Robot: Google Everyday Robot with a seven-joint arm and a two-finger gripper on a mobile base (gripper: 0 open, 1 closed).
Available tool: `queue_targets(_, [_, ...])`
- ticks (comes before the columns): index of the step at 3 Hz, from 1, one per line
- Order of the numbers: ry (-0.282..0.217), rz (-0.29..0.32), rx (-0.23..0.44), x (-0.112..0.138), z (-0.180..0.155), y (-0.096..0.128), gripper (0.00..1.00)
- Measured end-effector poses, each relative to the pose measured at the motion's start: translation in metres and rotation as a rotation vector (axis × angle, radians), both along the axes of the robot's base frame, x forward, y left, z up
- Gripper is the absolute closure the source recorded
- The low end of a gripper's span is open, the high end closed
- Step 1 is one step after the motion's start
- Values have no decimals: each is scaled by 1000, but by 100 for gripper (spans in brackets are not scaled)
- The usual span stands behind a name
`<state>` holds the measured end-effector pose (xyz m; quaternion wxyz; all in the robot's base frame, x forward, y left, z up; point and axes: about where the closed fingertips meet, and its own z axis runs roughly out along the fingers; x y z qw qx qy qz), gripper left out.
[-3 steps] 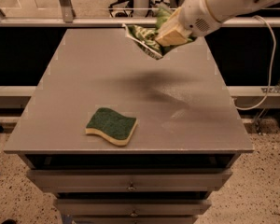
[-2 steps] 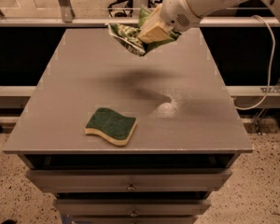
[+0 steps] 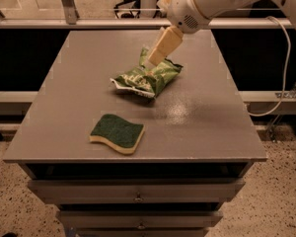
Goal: Move green jalapeno chip bag near 7up can
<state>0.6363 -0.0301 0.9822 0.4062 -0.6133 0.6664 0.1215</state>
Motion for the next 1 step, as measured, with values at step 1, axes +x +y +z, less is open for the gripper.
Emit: queue_targets(1, [0, 0, 0, 0, 0, 0, 0])
